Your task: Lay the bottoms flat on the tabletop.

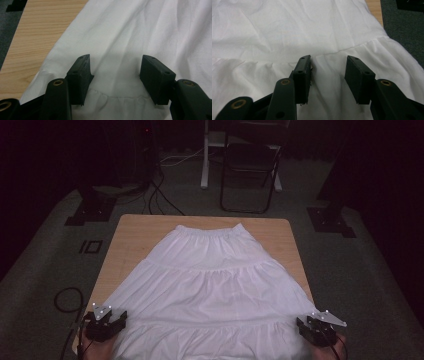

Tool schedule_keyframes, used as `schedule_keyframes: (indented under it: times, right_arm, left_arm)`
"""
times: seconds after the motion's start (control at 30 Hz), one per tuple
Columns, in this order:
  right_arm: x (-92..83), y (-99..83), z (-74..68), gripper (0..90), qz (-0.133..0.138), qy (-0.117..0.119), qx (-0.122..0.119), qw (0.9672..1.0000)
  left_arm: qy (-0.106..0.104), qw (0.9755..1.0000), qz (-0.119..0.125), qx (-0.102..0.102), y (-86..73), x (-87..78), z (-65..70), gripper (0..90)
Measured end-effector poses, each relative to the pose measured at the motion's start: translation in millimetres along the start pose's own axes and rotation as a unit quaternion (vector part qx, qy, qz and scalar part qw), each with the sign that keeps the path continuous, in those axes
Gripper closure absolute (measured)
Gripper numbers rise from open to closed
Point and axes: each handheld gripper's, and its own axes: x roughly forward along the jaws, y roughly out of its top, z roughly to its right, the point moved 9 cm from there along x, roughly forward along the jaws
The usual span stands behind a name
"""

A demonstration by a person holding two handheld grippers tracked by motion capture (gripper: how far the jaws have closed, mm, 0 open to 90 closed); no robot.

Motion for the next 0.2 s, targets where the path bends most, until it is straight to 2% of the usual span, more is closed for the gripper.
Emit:
schedule_keyframes:
  times: [0.2]
  right_arm:
    - [0.3, 0.0, 0.0, 55.3, 0.003, 0.002, -0.001, 1.0]
  left_arm:
    - [0.0, 1.0, 0.0, 0.0, 0.2, 0.5, -0.2, 41.5]
